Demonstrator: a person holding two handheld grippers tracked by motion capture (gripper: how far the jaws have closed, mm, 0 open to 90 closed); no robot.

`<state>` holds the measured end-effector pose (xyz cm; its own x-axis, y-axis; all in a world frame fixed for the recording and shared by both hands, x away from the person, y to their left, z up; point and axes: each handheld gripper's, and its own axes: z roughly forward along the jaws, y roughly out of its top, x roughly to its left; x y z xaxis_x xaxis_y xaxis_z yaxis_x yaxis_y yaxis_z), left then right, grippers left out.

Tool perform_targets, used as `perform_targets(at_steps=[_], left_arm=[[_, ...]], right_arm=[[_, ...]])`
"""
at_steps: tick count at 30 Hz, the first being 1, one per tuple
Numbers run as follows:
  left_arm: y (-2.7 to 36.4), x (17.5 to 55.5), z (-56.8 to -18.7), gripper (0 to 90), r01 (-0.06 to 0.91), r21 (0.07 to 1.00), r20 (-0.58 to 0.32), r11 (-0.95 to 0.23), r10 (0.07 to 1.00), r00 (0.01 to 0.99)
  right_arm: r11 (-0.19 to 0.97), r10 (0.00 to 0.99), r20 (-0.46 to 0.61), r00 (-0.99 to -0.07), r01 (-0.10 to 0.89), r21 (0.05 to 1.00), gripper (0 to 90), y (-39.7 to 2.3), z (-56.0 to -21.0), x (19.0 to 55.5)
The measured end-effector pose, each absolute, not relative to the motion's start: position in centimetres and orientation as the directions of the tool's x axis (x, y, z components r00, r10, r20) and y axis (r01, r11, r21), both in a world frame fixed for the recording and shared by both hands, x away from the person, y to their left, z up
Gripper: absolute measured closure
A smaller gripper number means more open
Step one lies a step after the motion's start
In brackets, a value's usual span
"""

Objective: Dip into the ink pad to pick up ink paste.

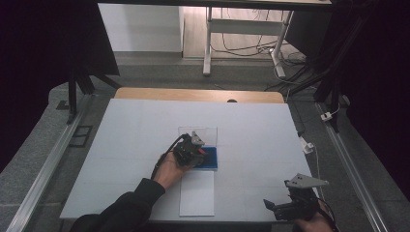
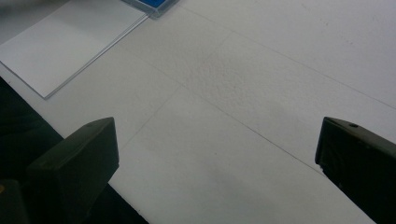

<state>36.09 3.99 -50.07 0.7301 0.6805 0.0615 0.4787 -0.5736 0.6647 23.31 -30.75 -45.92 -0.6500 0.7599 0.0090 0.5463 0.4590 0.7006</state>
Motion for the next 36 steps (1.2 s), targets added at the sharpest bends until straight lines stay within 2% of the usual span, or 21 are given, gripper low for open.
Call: perform_targets(at_steps=[3, 11, 17, 30, 36], left_arm=[[3.9, 36.0, -50.1, 58.7, 0.468, 0.667, 0.076, -0.58, 0.678, 0.731], [5.3, 37.1, -50.3, 58.7, 0.529, 0.68, -0.066, -0.508, 0.676, 0.734], [4.7, 36.5, -50.2, 58.6, 0.507, 0.673, -0.003, -0.538, 0.684, 0.73], [5.3, 36.9, -50.0, 58.1, 0.525, 0.683, -0.054, -0.508, 0.681, 0.73], [5.9, 36.8, -49.2, 58.0, 0.506, 0.718, -0.072, -0.479, 0.671, 0.738]], right_arm=[[0.459, 0.76, 0.009, -0.649, 0.547, 0.7, 0.0, -30.7, -45.9, 23.3], [0.461, 0.759, 0.009, -0.651, 0.546, 0.699, 0.0, -30.8, -45.9, 23.3], [0.461, 0.757, 0.009, -0.653, 0.544, 0.701, 0.0, -30.7, -45.9, 23.3], [0.458, 0.755, 0.009, -0.656, 0.537, 0.708, 0.6, -30.8, -45.9, 23.2], [0.456, 0.757, 0.007, -0.654, 0.535, 0.711, 0.6, -30.9, -45.9, 23.2]])
